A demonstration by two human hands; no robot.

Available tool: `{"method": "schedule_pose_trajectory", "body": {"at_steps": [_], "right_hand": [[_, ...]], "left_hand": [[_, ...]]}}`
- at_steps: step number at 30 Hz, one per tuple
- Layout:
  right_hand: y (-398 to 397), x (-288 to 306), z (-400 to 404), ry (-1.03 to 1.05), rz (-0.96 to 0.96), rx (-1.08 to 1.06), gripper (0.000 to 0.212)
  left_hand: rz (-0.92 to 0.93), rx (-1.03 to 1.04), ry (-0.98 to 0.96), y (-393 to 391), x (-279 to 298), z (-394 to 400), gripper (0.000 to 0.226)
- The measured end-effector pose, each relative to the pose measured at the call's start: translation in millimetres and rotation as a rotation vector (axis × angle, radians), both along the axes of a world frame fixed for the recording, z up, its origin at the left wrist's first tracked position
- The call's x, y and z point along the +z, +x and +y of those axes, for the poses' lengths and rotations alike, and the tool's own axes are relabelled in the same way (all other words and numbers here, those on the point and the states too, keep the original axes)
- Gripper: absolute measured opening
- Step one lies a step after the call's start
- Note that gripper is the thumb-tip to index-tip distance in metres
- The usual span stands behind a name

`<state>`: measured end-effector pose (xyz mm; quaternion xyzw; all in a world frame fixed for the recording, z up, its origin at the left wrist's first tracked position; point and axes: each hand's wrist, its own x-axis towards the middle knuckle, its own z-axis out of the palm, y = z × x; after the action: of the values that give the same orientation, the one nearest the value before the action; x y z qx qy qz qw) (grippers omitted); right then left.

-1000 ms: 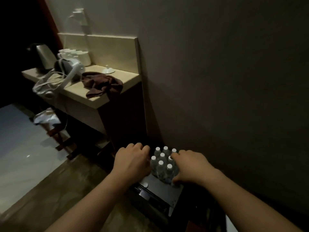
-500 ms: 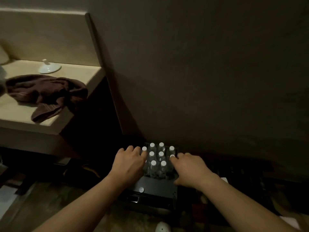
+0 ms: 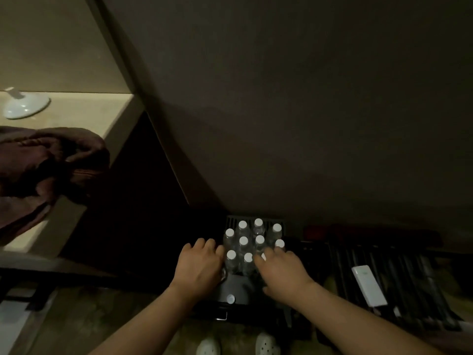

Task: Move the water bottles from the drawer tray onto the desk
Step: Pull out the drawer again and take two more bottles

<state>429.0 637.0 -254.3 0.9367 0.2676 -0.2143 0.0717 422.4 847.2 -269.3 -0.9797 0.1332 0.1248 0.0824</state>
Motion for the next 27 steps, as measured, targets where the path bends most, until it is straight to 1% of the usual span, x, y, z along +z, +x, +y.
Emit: {"method": "schedule_pose_trajectory", "body": {"at_steps": [5,8,11,13,15,16,17,19,21,23,27], "right_hand": [[11.3,-41.2,20.3,-0.014,0.078,-0.091,0.061],[23.9,-70.6,30.5,0.001,0.084,-0.193,0.065],[27.6,-101.7,36.3,-0.037,0.063,-0.245,0.062],[27.3,-122.6,40.5,-0.062,0.045,-0.275,0.055],[28.5,-142.2,44.2,-0.065,0.031,-0.305,0.049],[29.0,-151.5,45.9,-0.066,0.011,-0.31,0.047],[29.6,-158.8,47.9,-0.069,-0.005,-0.318,0.047],[31.3,-171.8,51.4,-0.098,-0.008,-0.323,0.048],[33.8,-183.8,53.9,-0.07,-0.069,-0.332,0.046],[37.7,-192.2,55.8,-0.043,-0.128,-0.332,0.044],[40.0,-213.2,59.0,-0.006,-0.166,-0.352,0.04]], "left_hand": [[0.054,-0.102,-0.03,24.0,-47.2,13.6,0.032],[0.117,-0.15,-0.035,42.2,-83.2,18.5,0.04],[0.112,-0.193,-0.056,55.2,-116.3,21.1,0.044],[0.13,-0.209,-0.064,61.3,-137.0,24.1,0.054],[0.185,-0.2,-0.076,67.2,-157.3,26.4,0.072],[0.204,-0.21,-0.07,68.8,-167.0,26.3,0.077],[0.205,-0.224,-0.067,70.1,-177.0,25.6,0.075],[0.18,-0.242,-0.087,73.3,-192.1,23.9,0.06],[0.158,-0.251,-0.103,76.4,-202.0,21.3,0.049],[0.151,-0.255,-0.116,78.0,-210.1,17.7,0.049],[0.125,-0.272,-0.146,77.1,-227.8,9.2,0.061]]}}
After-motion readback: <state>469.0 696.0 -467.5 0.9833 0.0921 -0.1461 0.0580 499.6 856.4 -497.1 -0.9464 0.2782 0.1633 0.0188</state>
